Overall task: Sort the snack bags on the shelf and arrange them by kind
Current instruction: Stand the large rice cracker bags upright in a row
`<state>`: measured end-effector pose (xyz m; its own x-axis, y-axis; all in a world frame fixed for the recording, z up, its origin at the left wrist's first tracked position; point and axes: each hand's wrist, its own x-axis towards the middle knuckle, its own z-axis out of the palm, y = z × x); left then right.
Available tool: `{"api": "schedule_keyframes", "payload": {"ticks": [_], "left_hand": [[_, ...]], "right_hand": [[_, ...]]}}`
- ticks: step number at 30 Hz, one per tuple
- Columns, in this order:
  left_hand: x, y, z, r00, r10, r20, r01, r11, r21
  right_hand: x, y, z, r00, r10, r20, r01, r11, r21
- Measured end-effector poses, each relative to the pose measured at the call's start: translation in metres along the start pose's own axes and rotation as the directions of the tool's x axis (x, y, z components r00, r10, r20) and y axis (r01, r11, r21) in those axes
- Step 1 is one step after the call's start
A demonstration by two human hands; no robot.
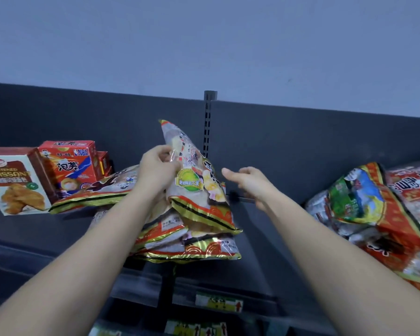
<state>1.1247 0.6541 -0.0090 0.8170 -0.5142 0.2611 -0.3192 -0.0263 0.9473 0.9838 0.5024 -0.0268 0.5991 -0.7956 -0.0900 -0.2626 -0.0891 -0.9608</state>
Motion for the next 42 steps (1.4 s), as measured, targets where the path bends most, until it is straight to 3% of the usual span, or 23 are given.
{"api": "schedule_keyframes", "payload": {"ticks": [6, 11, 16, 19, 22, 26, 29, 32, 35, 38, 40, 42], "left_hand": [[-0.008, 0.01, 0.005, 0.991, 0.111, -0.082, -0.12, 0.985, -0.121], [-0.021, 0.016, -0.003, 0.976, 0.063, -0.207, -0.132, 0.932, -0.338], [-0.022, 0.012, -0.005, 0.996, 0.069, -0.048, -0.083, 0.898, -0.432], [-0.022, 0.006, 0.002, 0.999, 0.02, 0.03, -0.003, 0.871, -0.491], [-0.021, 0.004, 0.012, 0.995, -0.011, 0.104, 0.059, 0.878, -0.475], [-0.008, 0.007, 0.024, 0.983, 0.077, 0.165, -0.044, 0.98, -0.197], [0.002, 0.007, 0.019, 0.984, 0.158, 0.083, -0.168, 0.977, 0.131], [0.016, 0.001, -0.003, 0.984, 0.177, 0.009, -0.159, 0.855, 0.494], [0.025, -0.009, -0.031, 0.994, -0.105, -0.029, 0.084, 0.568, 0.819], [0.022, -0.02, -0.044, 0.924, -0.38, 0.04, 0.151, 0.459, 0.875], [0.018, -0.03, -0.046, 0.939, -0.342, 0.047, 0.11, 0.425, 0.898], [0.015, -0.035, -0.047, 0.989, -0.144, -0.023, 0.076, 0.374, 0.924]], "right_hand": [[-0.008, 0.017, -0.02, 0.979, 0.182, 0.092, -0.182, 0.983, -0.011], [-0.011, 0.02, -0.018, 0.96, 0.16, 0.228, -0.19, 0.975, 0.116], [-0.015, 0.011, -0.023, 0.964, -0.025, 0.264, -0.089, 0.909, 0.408], [-0.019, 0.013, -0.031, 0.983, -0.105, 0.15, 0.014, 0.861, 0.509], [-0.022, 0.016, -0.038, 0.988, -0.152, 0.019, 0.122, 0.858, 0.498], [-0.025, 0.016, -0.053, 0.972, -0.187, -0.142, 0.232, 0.863, 0.449], [-0.025, 0.017, -0.066, 0.937, -0.22, -0.272, 0.306, 0.894, 0.329], [-0.022, 0.021, -0.069, 0.924, -0.178, -0.339, 0.29, 0.905, 0.312], [-0.021, 0.024, -0.063, 0.938, -0.14, -0.317, 0.249, 0.909, 0.336], [-0.017, 0.025, -0.05, 0.951, -0.123, -0.282, 0.219, 0.916, 0.336], [-0.013, 0.025, -0.042, 0.957, -0.112, -0.268, 0.2, 0.922, 0.33], [-0.011, 0.024, -0.036, 0.96, -0.111, -0.257, 0.194, 0.925, 0.327]]}}
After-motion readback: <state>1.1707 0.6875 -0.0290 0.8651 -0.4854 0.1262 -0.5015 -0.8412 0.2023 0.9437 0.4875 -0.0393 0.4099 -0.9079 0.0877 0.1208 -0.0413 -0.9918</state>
